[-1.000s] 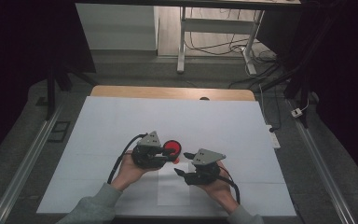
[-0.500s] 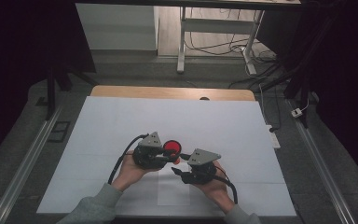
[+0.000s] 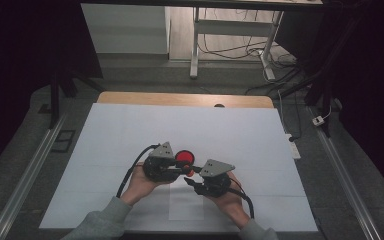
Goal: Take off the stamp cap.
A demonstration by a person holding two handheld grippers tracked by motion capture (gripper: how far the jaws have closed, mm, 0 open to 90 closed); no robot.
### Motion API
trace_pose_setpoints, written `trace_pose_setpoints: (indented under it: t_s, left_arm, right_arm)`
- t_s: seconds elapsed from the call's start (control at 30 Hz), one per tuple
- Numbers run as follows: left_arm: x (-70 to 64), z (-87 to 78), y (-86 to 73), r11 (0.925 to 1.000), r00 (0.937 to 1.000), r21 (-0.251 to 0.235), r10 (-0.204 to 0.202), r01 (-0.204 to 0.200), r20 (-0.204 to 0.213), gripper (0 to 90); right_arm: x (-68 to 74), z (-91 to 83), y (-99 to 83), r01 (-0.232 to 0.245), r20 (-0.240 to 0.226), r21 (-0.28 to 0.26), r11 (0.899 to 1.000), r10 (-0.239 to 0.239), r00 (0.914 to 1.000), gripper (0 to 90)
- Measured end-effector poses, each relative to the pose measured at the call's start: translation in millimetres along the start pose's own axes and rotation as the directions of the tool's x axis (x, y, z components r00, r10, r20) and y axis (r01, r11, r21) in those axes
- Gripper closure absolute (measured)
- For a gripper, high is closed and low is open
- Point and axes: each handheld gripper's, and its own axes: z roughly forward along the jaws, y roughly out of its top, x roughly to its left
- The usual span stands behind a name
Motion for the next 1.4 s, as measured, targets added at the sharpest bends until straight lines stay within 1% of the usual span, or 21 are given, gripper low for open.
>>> trace_pose_setpoints:
  t_s: [0.17, 0.27, 0.3, 0.43, 0.7, 0.9, 1.17, 1.4]
  left_arm:
    - [-1.1, 0.7, 0.0, 1.0, 1.0, -0.003, 0.002, -0.002, 0.0, 72.3]
    - [-1.3, 1.2, 0.0, 1.0, 1.0, -0.002, 0.004, -0.004, 0.0, 72.3]
    - [-1.3, 1.1, 0.0, 1.0, 1.0, -0.002, 0.004, -0.004, 0.001, 72.2]
    - [-1.0, 0.1, 0.0, 1.0, 1.0, -0.008, 0.002, -0.002, -0.001, 72.3]
    - [-1.4, 0.3, 0.0, 1.0, 1.0, -0.008, 0.003, -0.003, -0.003, 72.2]
    - [-1.6, -0.1, -0.1, 0.9999, 1.0, -0.015, 0.002, -0.002, -0.005, 72.3]
    - [-2.2, -0.5, -0.1, 0.9998, 0.9999, -0.019, 0.006, -0.007, -0.01, 72.5]
    - [-2.2, -0.2, -0.6, 0.9999, 1.0, -0.016, 0.001, -0.001, -0.009, 72.6]
  right_arm:
    - [-0.2, -0.1, 0.4, -0.001, 0.002, -0.001, 1.0, 0.001, 1.0, 56.7]
    - [0.1, 0.1, 0.3, -0.008, 0.005, -0.004, 1.0, 0.008, 1.0, 58.2]
    - [-0.1, 0.1, 0.1, -0.011, 0.008, -0.003, 1.0, 0.011, 0.9999, 60.4]
    - [-1.0, -0.1, -0.2, -0.018, 0.004, -0.004, 1.0, 0.019, 0.9998, 62.4]
    - [-1.1, -0.2, -0.3, -0.016, 0.004, -0.001, 1.0, 0.016, 0.9999, 63.5]
    - [-0.3, -0.9, -0.3, -0.018, 0.013, -0.004, 1.0, 0.018, 0.9998, 64.3]
    - [1.2, -1.5, -1.1, -0.007, 0.029, -0.015, 1.0, 0.008, 0.9995, 64.6]
    - [2.2, -1.0, -2.3, -0.004, 0.034, -0.019, 1.0, 0.004, 0.9994, 64.8]
